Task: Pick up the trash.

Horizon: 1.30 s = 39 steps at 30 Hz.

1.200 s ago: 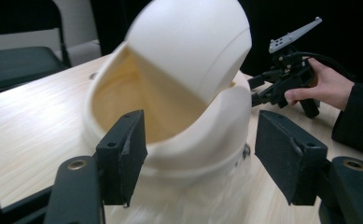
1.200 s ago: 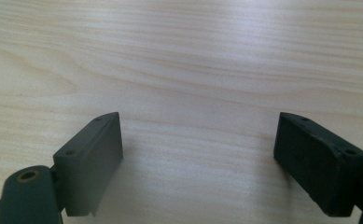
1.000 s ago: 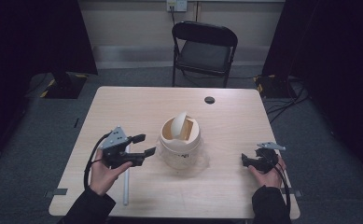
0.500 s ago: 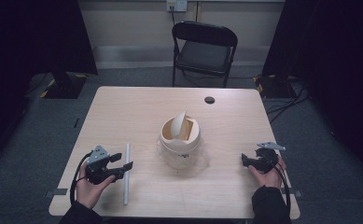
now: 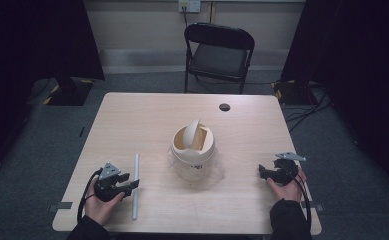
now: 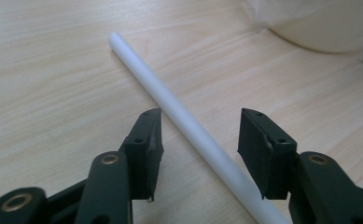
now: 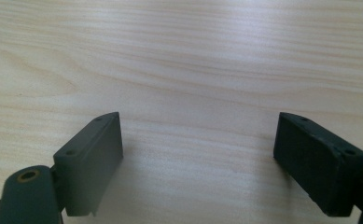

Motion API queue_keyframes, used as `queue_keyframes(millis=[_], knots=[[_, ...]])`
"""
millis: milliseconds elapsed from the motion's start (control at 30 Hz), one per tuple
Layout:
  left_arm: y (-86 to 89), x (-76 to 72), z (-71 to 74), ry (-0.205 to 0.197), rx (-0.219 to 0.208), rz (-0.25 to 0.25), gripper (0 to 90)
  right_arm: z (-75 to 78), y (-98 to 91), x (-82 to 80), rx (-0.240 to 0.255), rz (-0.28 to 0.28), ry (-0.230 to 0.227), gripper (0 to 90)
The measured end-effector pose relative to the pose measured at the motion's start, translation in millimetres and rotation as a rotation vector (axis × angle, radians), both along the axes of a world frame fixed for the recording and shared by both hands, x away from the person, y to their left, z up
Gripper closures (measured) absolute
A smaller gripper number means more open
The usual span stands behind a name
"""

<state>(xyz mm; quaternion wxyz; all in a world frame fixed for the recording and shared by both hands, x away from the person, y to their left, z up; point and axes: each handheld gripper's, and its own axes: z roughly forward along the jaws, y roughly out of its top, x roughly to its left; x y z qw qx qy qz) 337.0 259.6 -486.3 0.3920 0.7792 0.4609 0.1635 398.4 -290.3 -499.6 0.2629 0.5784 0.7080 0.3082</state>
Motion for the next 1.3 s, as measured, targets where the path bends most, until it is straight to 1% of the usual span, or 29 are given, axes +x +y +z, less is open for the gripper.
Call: queue_keyframes(millis=[33,100,200,233,300,400,433,467,533,567,667,733,800,900,967,1000,1033,1100,1133,1200,1300], knots=[[-0.6,0.2,-1.1,-0.001,0.007,0.0,51.2,0.0,0.1,0.0,0.0,-0.001,0.0,14.9],[-1.3,1.4,-3.3,0.012,0.02,-0.003,54.7,0.0,0.1,0.0,0.0,-0.002,0.0,14.9],[-1.3,2.4,-4.8,0.022,0.029,0.001,56.9,0.0,0.0,0.0,-0.001,-0.001,-0.001,14.9],[-1.2,3.1,-6.1,0.036,0.038,0.004,60.2,0.0,0.1,0.0,0.0,-0.002,0.0,14.9],[-0.7,3.4,-6.2,0.035,0.035,0.009,62.0,0.0,0.1,0.0,0.0,-0.002,0.0,14.9],[2.1,5.6,-6.5,0.048,0.003,0.031,65.6,0.0,0.1,-0.1,0.0,-0.002,0.0,14.9],[4.8,7.4,-6.9,0.055,-0.014,0.04,69.3,0.0,0.2,-0.1,0.0,-0.003,0.0,14.9],[5.7,8.2,-7.2,0.06,-0.026,0.047,70.3,0.0,0.2,-0.1,0.0,-0.003,0.0,14.9],[6.5,9.0,-7.3,0.062,-0.031,0.049,72.2,0.0,0.1,0.0,-0.001,-0.002,-0.001,14.9],[7.3,10.1,-7.5,0.065,-0.04,0.053,72.2,0.0,0.1,0.0,-0.001,-0.002,-0.001,14.9],[9.0,12.0,-7.5,0.069,-0.036,0.057,78.8,0.0,0.1,0.0,-0.001,-0.002,-0.001,14.9],[9.5,12.9,-7.8,0.073,-0.048,0.065,79.7,0.0,0.1,0.0,-0.001,-0.002,-0.001,15.0],[9.6,13.2,-7.7,0.074,-0.05,0.062,79.8,0.0,0.2,-0.1,0.0,-0.003,0.0,15.0],[10.3,13.1,-5.0,0.056,-0.053,0.05,79.9,0.1,0.3,-0.2,0.001,-0.001,0.0,15.3],[9.9,12.4,-1.1,0.029,-0.072,0.045,79.9,0.1,0.4,-0.2,0.001,-0.001,0.0,15.4],[10.6,11.7,2.0,0.004,-0.08,0.035,79.9,0.1,0.5,-0.4,0.001,0.001,-0.002,16.4],[10.6,11.7,2.0,0.004,-0.08,0.035,79.9,0.2,0.7,-0.6,0.002,0.003,-0.003,17.3],[10.5,10.5,5.3,-0.027,-0.097,0.031,79.9,0.4,0.8,-1.0,0.003,0.008,-0.003,18.8],[10.8,9.7,7.4,-0.04,-0.096,0.027,79.9,0.4,0.9,-1.4,0.001,0.012,-0.008,20.8],[9.9,7.7,11.5,-0.077,-0.115,0.024,79.9,0.9,1.2,-2.8,0.001,0.023,-0.015,27.2],[10.3,3.6,21.1,-0.137,-0.135,0.011,79.9,1.3,2.2,-4.8,-0.003,0.021,-0.025,31.4]])
